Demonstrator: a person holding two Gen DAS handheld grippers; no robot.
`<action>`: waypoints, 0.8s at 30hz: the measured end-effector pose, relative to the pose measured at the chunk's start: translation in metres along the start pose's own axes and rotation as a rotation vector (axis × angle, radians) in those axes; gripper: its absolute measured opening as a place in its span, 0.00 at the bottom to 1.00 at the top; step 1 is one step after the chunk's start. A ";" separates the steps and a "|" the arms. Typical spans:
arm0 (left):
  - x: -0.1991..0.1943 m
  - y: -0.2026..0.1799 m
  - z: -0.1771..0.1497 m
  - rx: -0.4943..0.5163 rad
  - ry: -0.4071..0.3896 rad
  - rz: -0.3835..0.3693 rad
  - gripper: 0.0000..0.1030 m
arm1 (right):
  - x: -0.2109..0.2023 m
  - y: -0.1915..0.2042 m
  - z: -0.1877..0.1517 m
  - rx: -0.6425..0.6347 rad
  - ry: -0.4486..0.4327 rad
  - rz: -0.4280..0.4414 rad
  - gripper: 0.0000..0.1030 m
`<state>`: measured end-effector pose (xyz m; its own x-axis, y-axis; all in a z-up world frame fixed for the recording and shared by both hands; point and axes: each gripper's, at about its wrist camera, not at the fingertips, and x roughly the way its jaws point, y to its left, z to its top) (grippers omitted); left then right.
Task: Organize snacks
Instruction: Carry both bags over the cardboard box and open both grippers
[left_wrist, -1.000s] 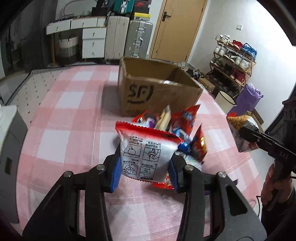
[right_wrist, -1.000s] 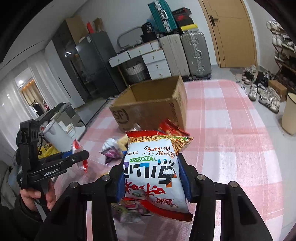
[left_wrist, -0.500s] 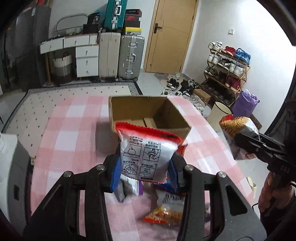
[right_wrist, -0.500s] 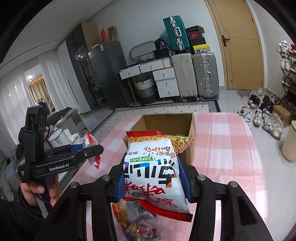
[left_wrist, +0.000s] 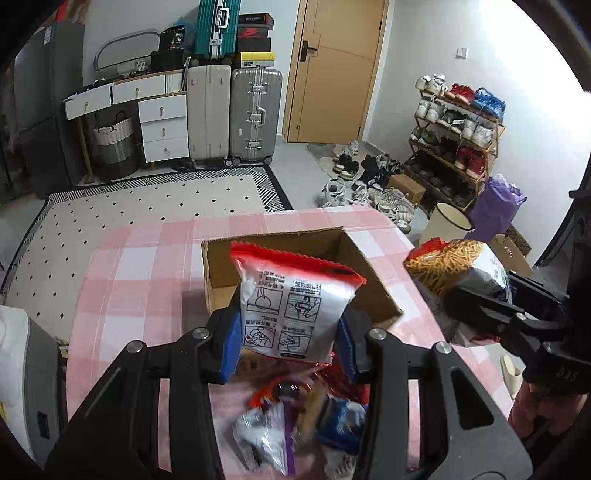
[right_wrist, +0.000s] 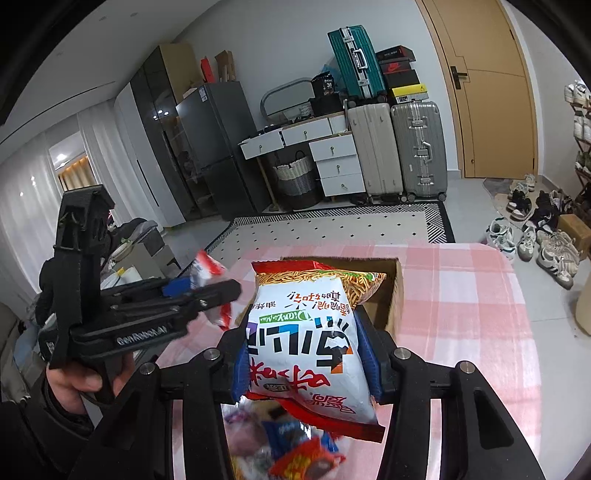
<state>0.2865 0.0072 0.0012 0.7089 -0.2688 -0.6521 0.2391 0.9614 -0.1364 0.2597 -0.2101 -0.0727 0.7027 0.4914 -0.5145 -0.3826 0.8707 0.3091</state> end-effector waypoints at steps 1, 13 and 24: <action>0.008 0.001 0.003 -0.001 0.007 0.003 0.39 | 0.010 -0.003 0.005 0.002 0.006 -0.003 0.47; 0.119 0.024 0.012 -0.052 0.156 -0.018 0.39 | 0.105 -0.037 0.028 0.032 0.087 -0.051 0.47; 0.170 0.036 0.006 -0.074 0.214 -0.009 0.39 | 0.153 -0.055 0.013 0.025 0.164 -0.039 0.47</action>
<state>0.4191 -0.0044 -0.1104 0.5484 -0.2662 -0.7927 0.1902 0.9628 -0.1918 0.3956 -0.1829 -0.1580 0.6085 0.4553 -0.6499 -0.3400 0.8896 0.3049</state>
